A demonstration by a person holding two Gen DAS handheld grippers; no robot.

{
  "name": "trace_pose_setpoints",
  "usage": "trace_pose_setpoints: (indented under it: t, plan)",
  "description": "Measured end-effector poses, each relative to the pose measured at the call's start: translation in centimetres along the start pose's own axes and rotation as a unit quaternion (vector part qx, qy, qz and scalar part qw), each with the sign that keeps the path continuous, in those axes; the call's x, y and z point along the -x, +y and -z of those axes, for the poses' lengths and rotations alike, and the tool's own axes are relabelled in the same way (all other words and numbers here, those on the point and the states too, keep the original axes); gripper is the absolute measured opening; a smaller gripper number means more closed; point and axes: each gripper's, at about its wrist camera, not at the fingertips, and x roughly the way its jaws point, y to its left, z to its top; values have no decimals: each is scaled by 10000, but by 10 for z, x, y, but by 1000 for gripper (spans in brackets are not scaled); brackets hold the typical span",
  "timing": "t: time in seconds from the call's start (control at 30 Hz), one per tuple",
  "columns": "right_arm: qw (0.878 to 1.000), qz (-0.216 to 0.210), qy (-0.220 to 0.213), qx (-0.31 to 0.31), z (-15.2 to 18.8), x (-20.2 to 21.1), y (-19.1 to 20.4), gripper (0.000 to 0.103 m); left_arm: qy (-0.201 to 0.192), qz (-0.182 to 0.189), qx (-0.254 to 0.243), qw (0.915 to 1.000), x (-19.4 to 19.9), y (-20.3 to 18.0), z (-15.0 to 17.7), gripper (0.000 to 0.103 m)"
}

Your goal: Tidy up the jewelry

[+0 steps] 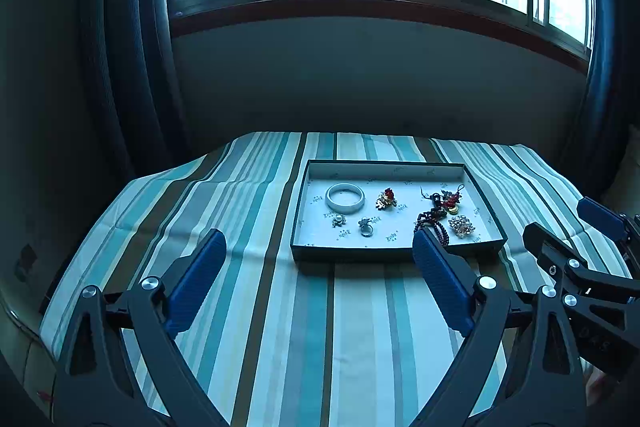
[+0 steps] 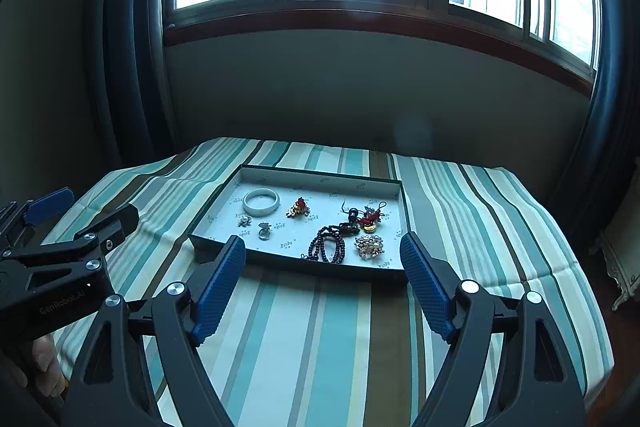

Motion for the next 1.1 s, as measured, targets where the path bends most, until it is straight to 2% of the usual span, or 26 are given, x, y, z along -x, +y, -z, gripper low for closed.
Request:
trace_pose_setpoints:
  t: [1.03,1.1]
  plan:
    - [10000,-3,2,8,2,0,1,79,-18,20,10,10000,3,-1,1,94]
    - [10000,-2,4,9,2,0,1,79,-17,14,-11,10000,2,-1,1,100]
